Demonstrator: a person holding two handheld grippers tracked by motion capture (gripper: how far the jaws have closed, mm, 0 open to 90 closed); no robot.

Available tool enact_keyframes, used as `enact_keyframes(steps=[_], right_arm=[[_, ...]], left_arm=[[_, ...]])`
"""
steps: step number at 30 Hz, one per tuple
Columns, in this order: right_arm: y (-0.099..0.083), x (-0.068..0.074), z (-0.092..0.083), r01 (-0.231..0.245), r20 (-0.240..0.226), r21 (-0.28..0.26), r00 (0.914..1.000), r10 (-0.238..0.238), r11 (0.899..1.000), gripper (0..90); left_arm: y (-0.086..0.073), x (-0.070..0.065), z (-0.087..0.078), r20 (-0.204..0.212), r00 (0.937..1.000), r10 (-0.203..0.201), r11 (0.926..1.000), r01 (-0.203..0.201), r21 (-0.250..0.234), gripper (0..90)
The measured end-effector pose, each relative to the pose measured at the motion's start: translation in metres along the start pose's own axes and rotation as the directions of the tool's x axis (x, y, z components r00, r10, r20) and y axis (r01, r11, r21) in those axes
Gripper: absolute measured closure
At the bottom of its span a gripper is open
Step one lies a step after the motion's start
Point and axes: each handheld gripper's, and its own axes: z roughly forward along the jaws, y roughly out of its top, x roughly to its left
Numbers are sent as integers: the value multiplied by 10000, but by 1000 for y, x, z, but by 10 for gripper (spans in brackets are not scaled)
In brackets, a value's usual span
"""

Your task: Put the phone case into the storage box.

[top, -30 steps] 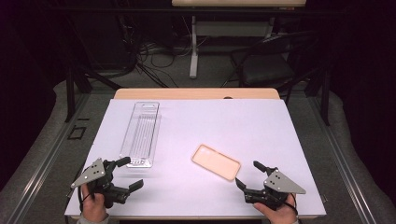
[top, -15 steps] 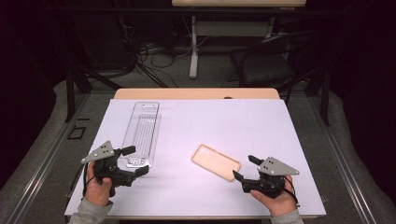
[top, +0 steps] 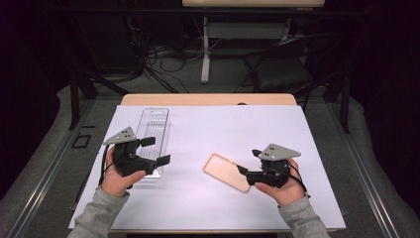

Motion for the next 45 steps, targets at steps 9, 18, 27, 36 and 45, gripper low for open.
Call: enact_keyframes(steps=[9, 18, 27, 36, 45], right_arm=[[19, -21, 28, 273, -66, 959, 9996, -268, 9950, 348], [38, -27, 47, 717, -177, 1900, 9974, -695, 9792, 390], [47, -31, 61, 828, -399, 2632, 9964, -749, 9612, 438], [57, -33, 74, 1177, -683, 3407, 9926, -1003, 9328, 416], [48, -39, 86, 275, -433, 5235, 9990, -56, 8516, 474]], left_arm=[[32, 13, 17, -141, 9997, -175, 9998, 173, -118, 21], [42, 25, 13, -400, 9991, -100, 9982, 77, -589, 95], [39, 31, 11, -1049, 9941, 283, 9981, -339, -520, 95], [33, 29, 21, -1107, 9933, 340, 9993, -356, -123, 95], [29, 31, 25, -1338, 9903, 368, 9993, -355, 122, 150]])
